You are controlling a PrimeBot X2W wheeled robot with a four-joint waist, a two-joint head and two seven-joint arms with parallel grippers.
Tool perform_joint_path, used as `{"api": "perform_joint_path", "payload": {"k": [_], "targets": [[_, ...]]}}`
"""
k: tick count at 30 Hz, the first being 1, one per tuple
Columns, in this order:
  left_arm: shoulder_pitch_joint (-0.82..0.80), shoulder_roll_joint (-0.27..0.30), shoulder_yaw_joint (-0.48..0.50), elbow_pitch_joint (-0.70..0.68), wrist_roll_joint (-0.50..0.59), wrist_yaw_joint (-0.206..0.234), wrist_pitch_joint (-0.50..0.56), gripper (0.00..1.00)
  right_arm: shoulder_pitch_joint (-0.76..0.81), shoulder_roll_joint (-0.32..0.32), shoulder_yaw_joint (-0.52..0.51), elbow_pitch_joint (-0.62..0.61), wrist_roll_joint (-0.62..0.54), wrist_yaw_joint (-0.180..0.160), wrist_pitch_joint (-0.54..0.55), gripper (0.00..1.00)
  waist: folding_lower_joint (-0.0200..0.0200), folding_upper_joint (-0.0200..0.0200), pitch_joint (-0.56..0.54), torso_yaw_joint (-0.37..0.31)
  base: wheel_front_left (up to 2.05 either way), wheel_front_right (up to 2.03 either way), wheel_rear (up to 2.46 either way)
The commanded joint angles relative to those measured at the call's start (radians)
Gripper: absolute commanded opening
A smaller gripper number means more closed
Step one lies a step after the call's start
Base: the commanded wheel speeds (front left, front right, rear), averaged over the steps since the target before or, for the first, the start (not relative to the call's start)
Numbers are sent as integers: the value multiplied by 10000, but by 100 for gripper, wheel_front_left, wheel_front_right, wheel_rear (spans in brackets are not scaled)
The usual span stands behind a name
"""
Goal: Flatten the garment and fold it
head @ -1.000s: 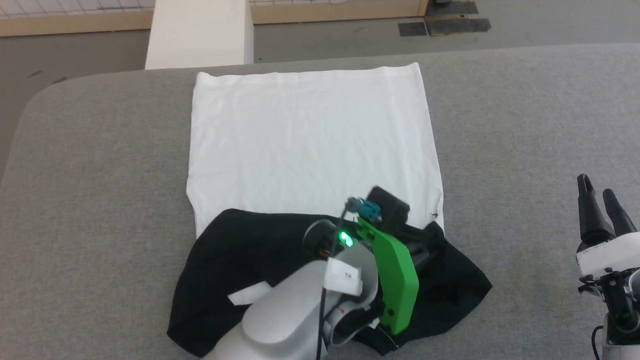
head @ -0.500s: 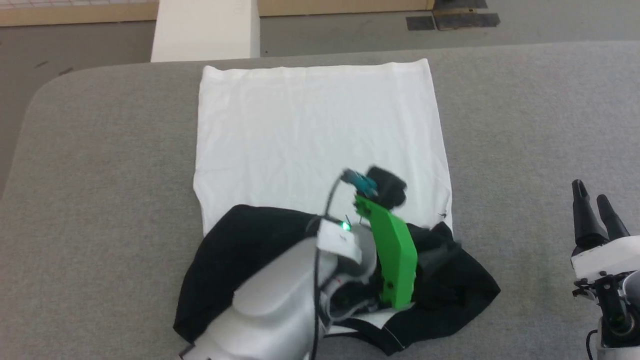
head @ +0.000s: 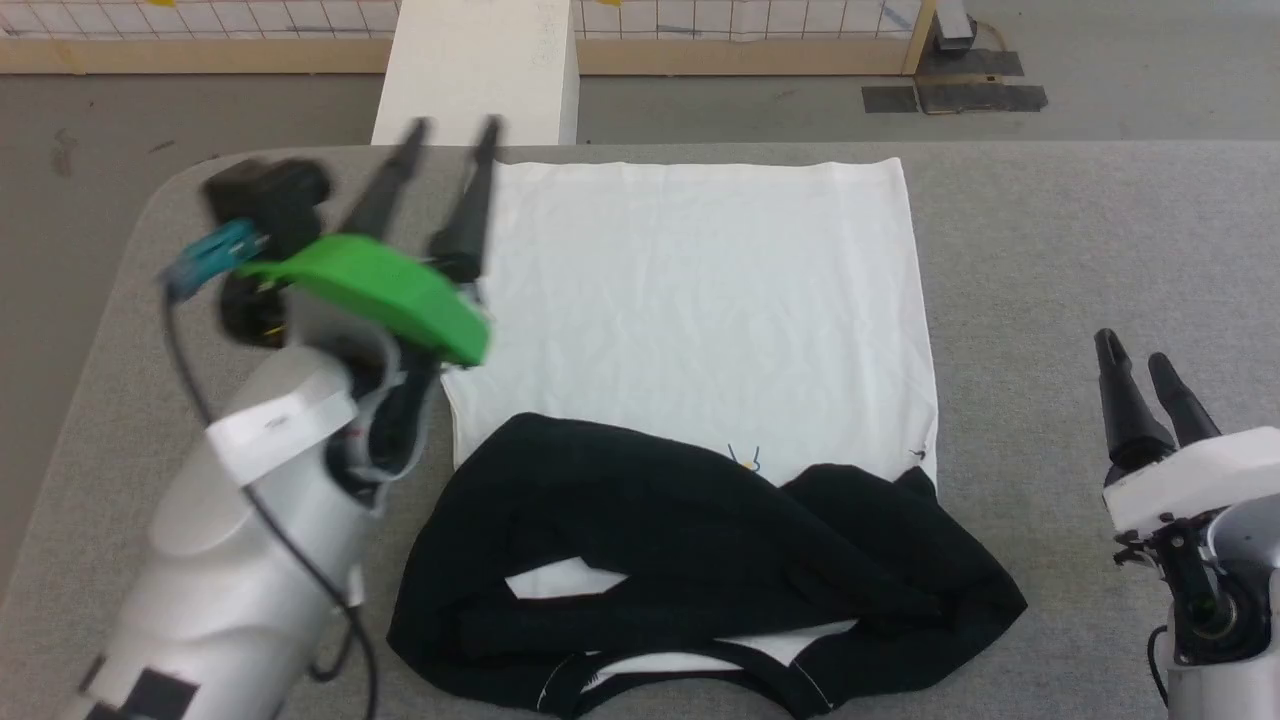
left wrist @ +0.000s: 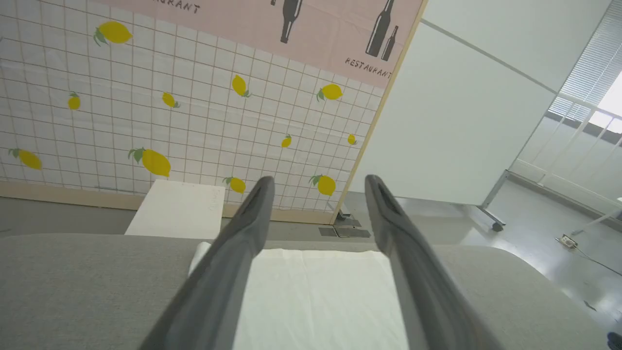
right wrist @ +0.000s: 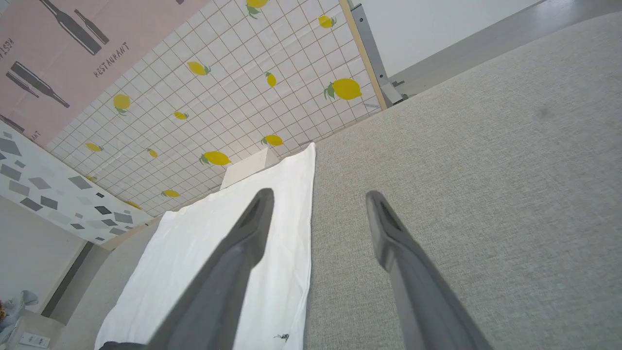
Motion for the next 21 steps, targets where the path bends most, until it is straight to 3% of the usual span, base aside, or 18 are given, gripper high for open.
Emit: {"api": "perform_joint_path", "payload": {"k": [1,4,9,13,16,21], "targets": [[394,310,222,118,288,165,-496,100,-179,-1,129,40,-24,-11,42,100,0,0,-26,-11,0,0,0],[1124,764,900,104,621,510,-1046,100,-319,-1,400,103,-184,-11,180,100,0,0,-9,-58,0,0,0],[2297,800,2153,-810,1376,962,-1172,100,-794,-1,648,306,-495,-11,572,100,0,0,276,-20,0,0,0],[3061,571,2787,-1662,2188,912,-1177,100,-1712,-1,509,547,-1163,-11,1233,100,0,0,716,23,0,0,0],[3320,382,3182,-2100,2542,831,-1178,100,-2985,-1,309,1100,-1286,-11,2005,100,0,0,1221,83,0,0,0],[3215,181,3480,-2596,2973,629,-1179,100,-5459,-1,112,1698,-2418,-11,3203,100,0,0,2392,347,0,0,0]]}}
